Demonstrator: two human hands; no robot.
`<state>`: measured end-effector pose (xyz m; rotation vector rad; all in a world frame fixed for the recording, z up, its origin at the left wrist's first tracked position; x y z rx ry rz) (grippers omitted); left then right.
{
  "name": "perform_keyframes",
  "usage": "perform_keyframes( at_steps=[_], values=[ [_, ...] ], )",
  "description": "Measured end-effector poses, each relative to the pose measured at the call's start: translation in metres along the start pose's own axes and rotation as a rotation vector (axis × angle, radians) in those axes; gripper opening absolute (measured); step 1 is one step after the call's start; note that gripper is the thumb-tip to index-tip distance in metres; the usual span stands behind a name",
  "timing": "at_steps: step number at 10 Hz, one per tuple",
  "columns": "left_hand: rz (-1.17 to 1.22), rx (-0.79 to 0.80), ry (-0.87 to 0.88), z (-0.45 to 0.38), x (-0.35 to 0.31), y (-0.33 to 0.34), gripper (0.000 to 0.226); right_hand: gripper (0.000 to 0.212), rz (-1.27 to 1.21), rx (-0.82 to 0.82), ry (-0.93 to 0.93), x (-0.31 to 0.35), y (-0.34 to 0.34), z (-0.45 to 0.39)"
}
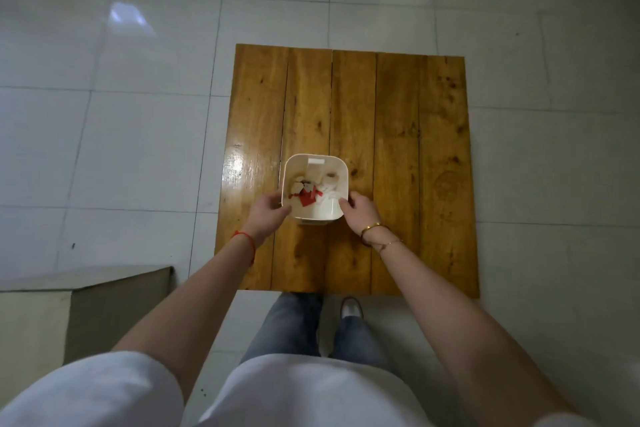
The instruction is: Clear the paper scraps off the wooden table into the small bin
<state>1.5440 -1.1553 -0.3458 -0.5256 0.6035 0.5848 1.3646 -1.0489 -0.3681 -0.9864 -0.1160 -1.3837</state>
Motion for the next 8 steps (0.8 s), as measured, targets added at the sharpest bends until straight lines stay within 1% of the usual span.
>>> perform_keyframes(
  at_steps=[2, 4, 6, 7, 8],
  values=[
    [-0.012, 0.075, -0.03, -0.021, 0.003, 0.003, 0.039, 0.03, -0.031, 0.006, 0.038, -0.005, 0.004, -0.015],
    [-0.024, 0.11, -0.079, -0.023, 0.014, 0.012, 0.042, 0.03, -0.038, 0.011, 0.078, -0.015, 0.011, -0.014],
    [-0.051, 0.106, -0.106, -0.019, 0.022, 0.016, 0.041, 0.036, -0.053, 0.029, 0.095, -0.021, 0.017, -0.01],
    [-0.058, 0.086, -0.093, -0.012, 0.018, 0.012, 0.042, 0.043, -0.038, 0.048, 0.105, -0.02, 0.014, -0.001],
    [-0.082, -0.001, -0.067, -0.01, 0.012, 0.001, 0.045, 0.051, -0.025, 0.006, 0.081, -0.017, 0.001, 0.004]
  ],
)
Point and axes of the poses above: each hand's wrist, its own z-axis away from the middle knuckle, its own y-axis out of the palm, x = y × z, the point moved 9 cm from there along -z, towards the middle knuckle, and after that the axes turned 2 degrees about -y, right-handed, at the moved point
